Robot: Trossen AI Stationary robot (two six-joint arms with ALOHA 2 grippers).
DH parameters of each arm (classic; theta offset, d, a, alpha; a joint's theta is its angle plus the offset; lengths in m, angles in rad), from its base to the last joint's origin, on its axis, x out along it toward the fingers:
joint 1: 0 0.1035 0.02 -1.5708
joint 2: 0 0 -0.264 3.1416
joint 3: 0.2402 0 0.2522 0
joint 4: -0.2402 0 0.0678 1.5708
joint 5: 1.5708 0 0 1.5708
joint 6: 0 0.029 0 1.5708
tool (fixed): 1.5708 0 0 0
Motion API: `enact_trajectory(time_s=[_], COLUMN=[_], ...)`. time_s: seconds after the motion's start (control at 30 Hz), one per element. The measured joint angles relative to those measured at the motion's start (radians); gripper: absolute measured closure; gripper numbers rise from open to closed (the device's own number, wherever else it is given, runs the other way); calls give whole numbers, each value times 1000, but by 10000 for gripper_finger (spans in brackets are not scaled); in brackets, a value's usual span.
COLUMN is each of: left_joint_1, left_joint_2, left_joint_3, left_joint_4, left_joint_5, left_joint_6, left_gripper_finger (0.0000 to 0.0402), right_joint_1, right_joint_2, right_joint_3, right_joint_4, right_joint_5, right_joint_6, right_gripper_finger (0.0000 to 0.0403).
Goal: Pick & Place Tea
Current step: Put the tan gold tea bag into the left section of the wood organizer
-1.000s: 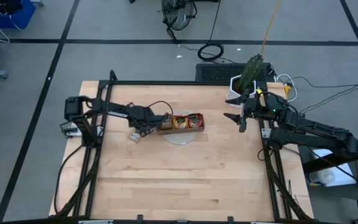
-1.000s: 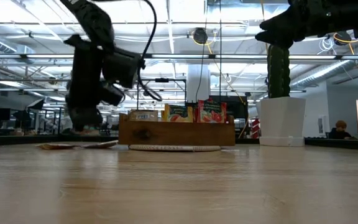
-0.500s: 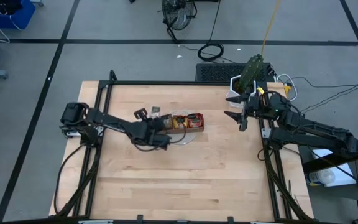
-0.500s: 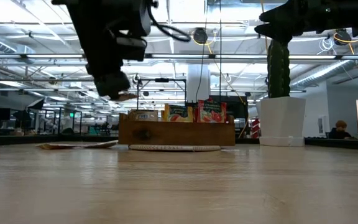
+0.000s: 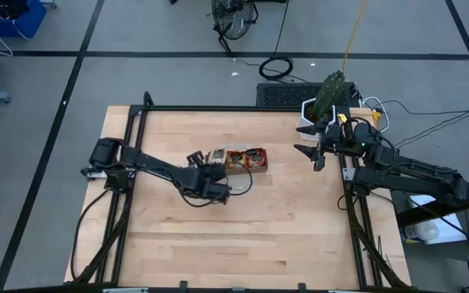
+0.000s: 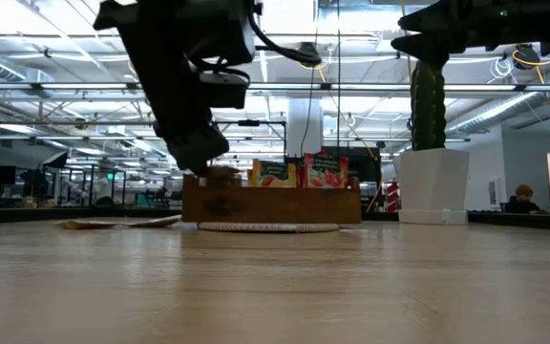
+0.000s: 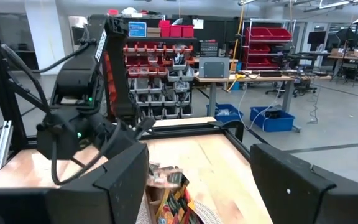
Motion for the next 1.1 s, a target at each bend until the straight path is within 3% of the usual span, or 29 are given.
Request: enact_trajectory(time_s=[0.27,0.57,1.1], left_joint_1=[40,80,86], left_joint_2=[8,5,-3], left_joint_3=[1,0,0], left_joint_4=[20,87,80], left_joint_5=[4,103,115], left_joint_6=[-8,-16,67], left_gripper_finger=[398,356,209], right_joint_1=[0,0,0], right_joint_2=[0,0,0], right_joint_3=[0,0,0], right_joint_4=[3,-1,-2], right_joint_5=[0,0,-4], right_joint_6=[11,-1,-1], right_gripper_finger=[142,142,142])
